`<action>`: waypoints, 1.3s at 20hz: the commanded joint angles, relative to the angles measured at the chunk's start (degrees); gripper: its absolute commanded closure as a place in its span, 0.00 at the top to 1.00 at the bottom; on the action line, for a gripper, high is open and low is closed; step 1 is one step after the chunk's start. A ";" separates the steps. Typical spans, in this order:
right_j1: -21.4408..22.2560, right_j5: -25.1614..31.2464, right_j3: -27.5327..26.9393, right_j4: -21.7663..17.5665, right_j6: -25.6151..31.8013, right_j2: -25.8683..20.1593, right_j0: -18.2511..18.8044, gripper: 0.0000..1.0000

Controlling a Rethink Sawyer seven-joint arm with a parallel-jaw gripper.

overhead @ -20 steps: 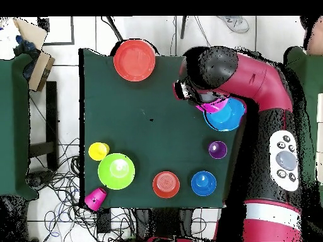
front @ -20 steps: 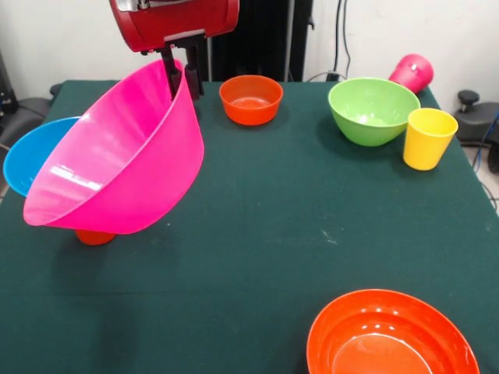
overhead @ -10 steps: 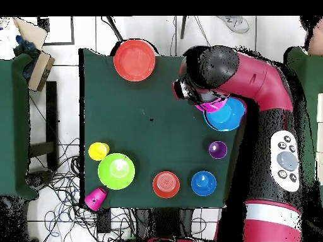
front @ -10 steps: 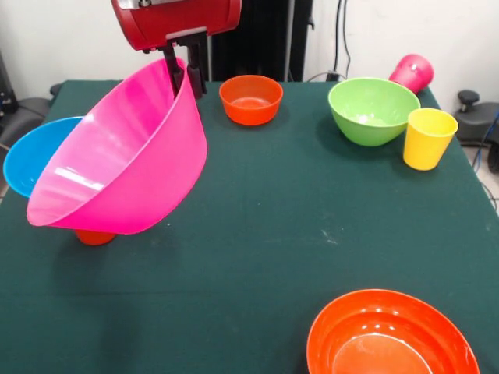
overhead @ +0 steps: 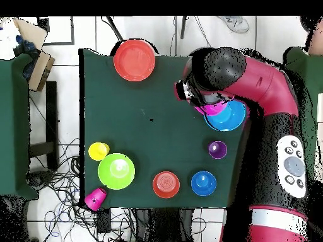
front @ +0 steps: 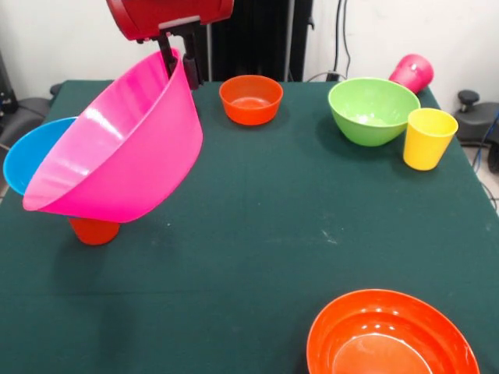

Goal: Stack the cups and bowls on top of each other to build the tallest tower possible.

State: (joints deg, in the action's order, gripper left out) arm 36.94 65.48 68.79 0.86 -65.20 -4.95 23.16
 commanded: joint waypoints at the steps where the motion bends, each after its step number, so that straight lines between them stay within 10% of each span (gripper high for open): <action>1: 1.32 -1.99 5.62 0.55 -1.24 -4.57 1.43 0.00; 26: 1.86 -1.99 6.34 0.36 -0.39 -5.13 3.04 0.00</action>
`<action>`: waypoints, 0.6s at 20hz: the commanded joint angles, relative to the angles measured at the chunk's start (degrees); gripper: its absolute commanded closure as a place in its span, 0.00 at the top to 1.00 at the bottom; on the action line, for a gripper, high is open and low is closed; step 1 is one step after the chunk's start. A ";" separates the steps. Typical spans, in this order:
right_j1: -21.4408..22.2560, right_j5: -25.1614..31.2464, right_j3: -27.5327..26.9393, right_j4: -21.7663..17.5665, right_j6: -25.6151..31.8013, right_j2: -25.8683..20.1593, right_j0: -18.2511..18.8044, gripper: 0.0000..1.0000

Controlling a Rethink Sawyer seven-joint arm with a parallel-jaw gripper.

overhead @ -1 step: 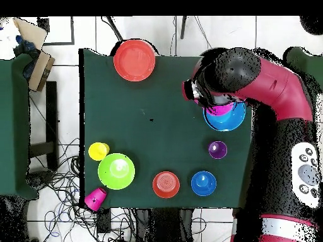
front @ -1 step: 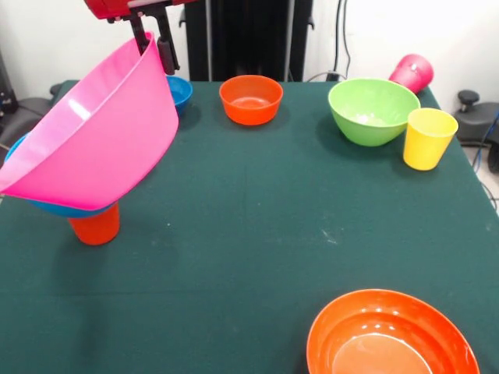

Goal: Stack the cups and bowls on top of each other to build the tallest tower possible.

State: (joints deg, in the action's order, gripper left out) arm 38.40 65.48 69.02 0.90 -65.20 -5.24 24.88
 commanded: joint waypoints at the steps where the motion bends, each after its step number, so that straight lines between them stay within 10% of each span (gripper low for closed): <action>1: 0.63 -2.38 6.61 0.56 -0.34 -4.91 1.52 0.00; 12: 1.34 -2.95 8.04 -0.81 2.07 -5.08 3.23 0.00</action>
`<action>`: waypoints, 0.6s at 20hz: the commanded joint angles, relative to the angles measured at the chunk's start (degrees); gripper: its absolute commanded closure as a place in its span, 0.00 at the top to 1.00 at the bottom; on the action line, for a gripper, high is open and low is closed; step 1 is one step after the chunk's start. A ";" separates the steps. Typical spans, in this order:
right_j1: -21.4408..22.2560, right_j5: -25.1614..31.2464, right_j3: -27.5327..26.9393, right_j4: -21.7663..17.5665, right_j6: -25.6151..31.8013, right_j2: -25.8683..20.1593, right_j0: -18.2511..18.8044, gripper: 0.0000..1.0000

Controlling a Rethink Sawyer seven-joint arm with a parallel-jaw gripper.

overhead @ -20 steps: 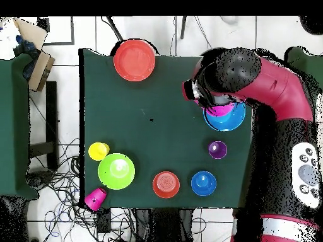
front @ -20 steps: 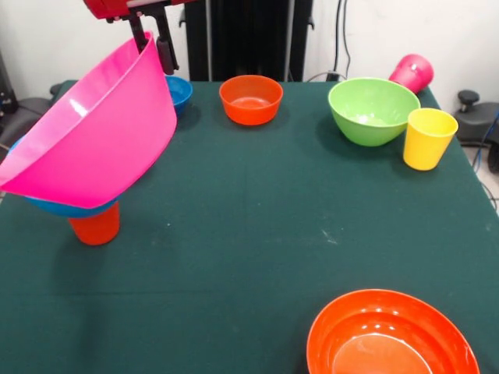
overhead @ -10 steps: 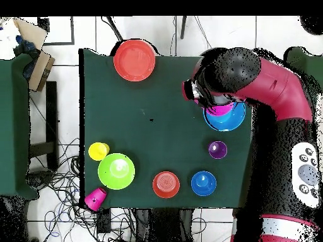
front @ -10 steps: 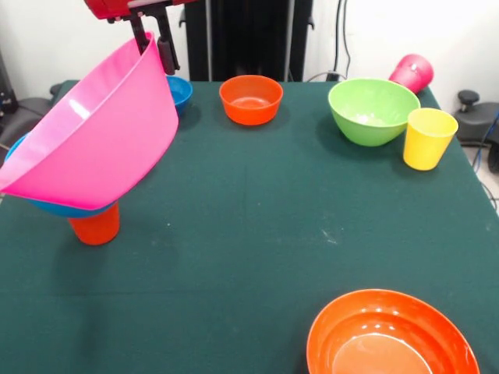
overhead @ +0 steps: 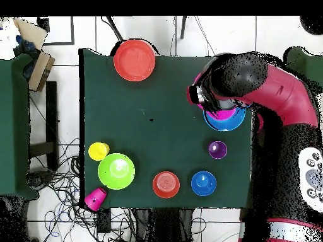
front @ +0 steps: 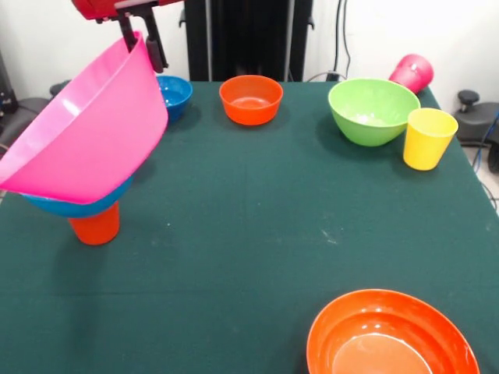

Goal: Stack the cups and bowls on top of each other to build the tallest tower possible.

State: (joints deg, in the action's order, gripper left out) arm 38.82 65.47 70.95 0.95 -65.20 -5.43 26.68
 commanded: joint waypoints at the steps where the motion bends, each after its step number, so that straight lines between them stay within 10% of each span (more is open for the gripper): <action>1: 0.99 -3.05 6.25 -0.97 2.25 -4.96 1.58 0.00; 12: 1.36 -4.47 7.86 -1.15 3.61 -6.15 3.53 0.00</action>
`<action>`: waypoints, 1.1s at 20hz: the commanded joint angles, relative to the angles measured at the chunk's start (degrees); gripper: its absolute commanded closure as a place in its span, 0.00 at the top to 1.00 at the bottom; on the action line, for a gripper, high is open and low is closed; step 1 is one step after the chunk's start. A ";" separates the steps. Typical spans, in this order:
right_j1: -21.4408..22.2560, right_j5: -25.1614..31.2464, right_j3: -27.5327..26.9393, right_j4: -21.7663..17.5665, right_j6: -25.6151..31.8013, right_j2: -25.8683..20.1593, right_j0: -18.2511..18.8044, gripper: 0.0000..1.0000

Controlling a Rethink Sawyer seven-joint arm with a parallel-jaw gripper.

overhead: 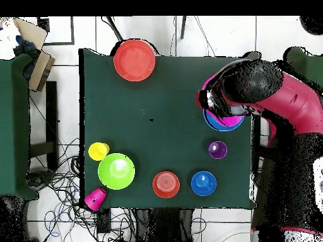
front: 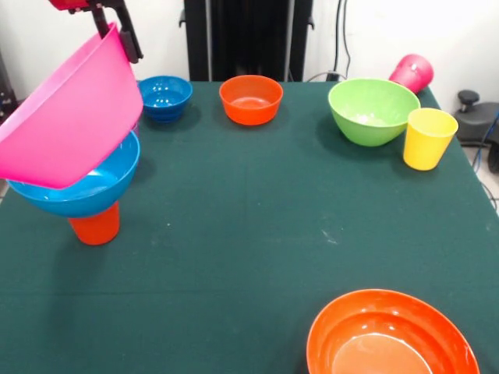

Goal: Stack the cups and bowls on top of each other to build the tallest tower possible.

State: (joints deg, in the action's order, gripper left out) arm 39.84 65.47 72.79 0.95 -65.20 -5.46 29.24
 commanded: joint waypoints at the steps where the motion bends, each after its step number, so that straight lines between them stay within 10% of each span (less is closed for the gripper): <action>1: 0.31 -4.50 6.03 -1.15 3.68 -6.21 1.06 0.00; 22: 0.62 -8.42 9.10 -2.04 5.06 -8.19 3.72 0.00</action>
State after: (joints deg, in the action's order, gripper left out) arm 39.93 60.69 76.33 0.92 -65.20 -7.52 32.05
